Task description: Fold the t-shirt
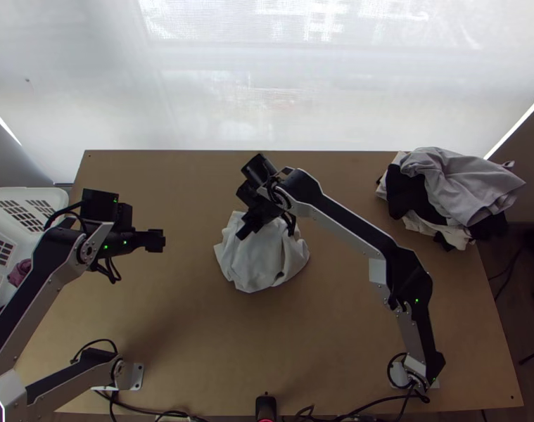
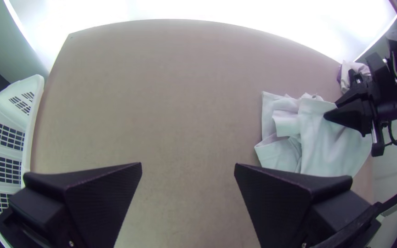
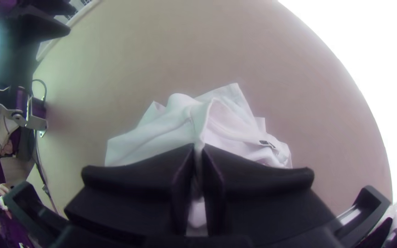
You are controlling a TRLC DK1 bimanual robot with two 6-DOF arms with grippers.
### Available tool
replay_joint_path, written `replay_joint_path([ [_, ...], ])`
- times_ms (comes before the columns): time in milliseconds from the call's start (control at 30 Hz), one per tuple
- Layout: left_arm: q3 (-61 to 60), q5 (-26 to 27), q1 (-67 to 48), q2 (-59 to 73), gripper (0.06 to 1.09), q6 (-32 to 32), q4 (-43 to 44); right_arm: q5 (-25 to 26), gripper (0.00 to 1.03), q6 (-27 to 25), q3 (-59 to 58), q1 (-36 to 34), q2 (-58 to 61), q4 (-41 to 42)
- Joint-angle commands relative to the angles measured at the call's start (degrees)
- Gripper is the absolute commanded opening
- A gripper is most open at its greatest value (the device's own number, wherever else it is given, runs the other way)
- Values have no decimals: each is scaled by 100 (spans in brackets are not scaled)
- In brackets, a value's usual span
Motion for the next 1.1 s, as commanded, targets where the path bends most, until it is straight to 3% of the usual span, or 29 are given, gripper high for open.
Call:
replay_joint_path([
  [0, -147, -9, 5, -155, 104, -19, 8, 152, 3, -92, 111, -10, -299, 71],
  [100, -183, -9, 5, -234, 104, -19, 8, 266, 3, -162, 278, -10, -554, 71],
  [233, -156, -9, -48, -269, 104, -37, 8, 890, 3, -452, 727, 43, -791, 71],
  [367, -77, -9, -74, -304, 104, -37, 8, 1171, 3, -584, 1553, 34, -835, 97],
  [800, -139, -9, -83, -638, 104, -45, -97, 2780, 3, -1674, 1878, 421, -1600, 1460],
  [1067, -156, -35, -83, -700, 104, -10, -88, 2999, 3, -1859, 1913, 482, -2021, 1802],
])
